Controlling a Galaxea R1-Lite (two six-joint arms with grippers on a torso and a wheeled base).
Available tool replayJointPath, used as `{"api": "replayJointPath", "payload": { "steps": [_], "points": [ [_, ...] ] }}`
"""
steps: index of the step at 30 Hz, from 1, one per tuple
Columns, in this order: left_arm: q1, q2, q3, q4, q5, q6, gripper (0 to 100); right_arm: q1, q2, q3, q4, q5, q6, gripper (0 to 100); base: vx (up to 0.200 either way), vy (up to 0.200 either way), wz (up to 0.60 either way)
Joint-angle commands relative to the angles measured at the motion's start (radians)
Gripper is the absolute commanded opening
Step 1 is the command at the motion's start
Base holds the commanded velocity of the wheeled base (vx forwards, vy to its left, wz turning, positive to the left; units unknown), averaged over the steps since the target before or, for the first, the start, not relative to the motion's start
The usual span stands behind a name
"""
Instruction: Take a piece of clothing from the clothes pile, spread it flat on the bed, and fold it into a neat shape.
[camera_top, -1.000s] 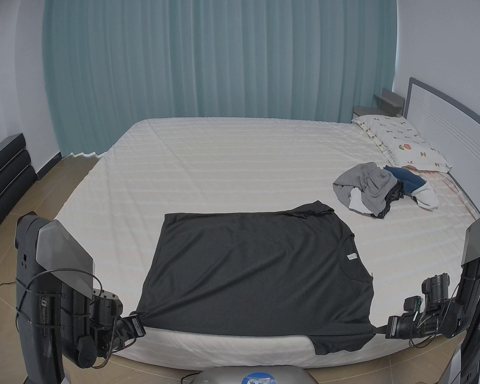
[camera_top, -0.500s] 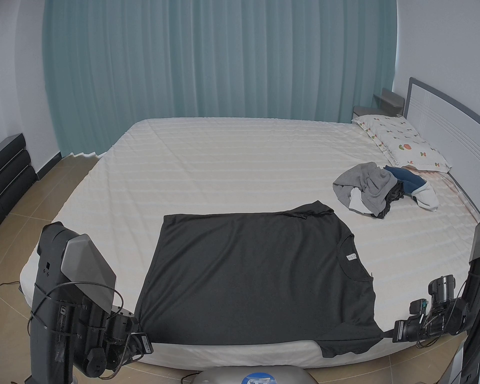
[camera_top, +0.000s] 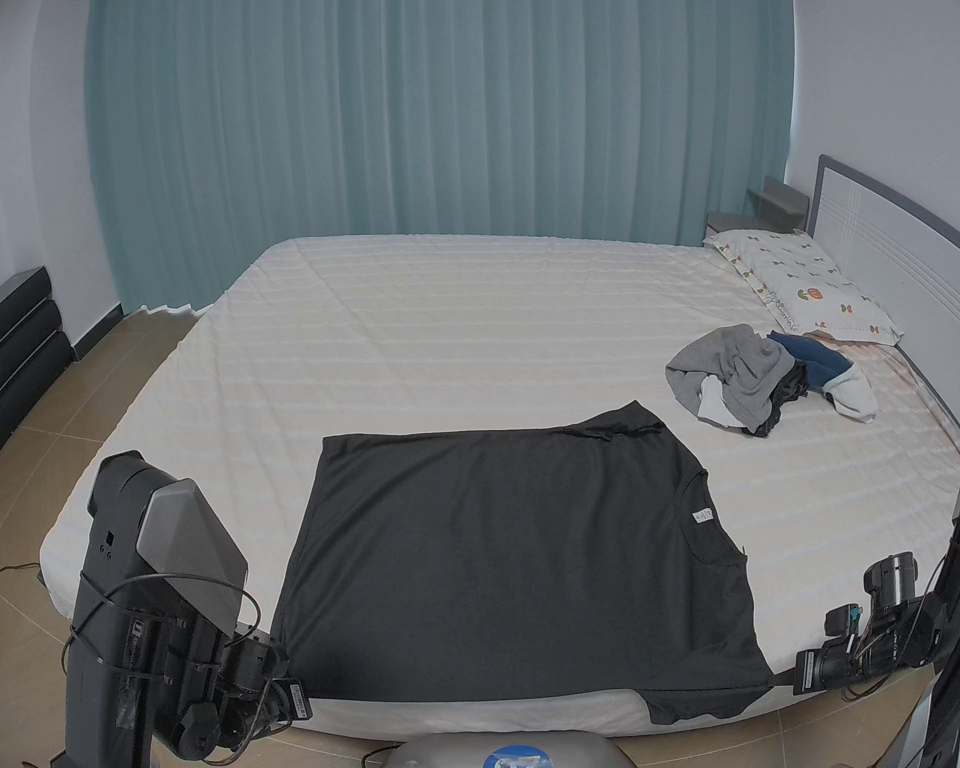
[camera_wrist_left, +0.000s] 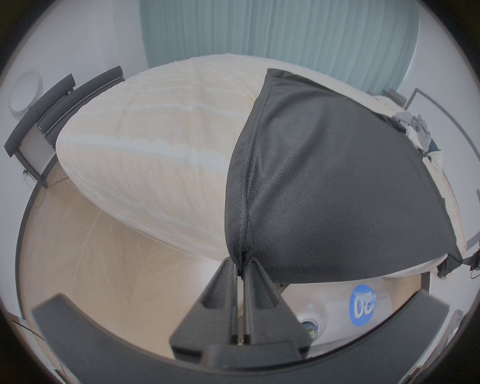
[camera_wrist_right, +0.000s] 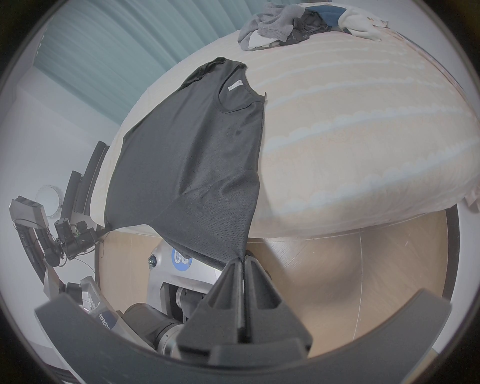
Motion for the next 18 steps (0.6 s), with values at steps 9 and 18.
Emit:
{"api": "replayJointPath", "payload": {
  "steps": [9, 18],
  "points": [
    [-0.011, -0.171, 0.018, 0.302, -0.019, 0.004, 0, -0.024, -0.105, 0.018, 0.146, 0.000, -0.069, 0, 0.000, 0.000, 0.00],
    [-0.020, -0.202, 0.016, 0.319, -0.042, 0.000, 0, -0.023, -0.174, 0.018, 0.193, 0.023, -0.083, 0, 0.000, 0.000, 0.00]
  ]
}}
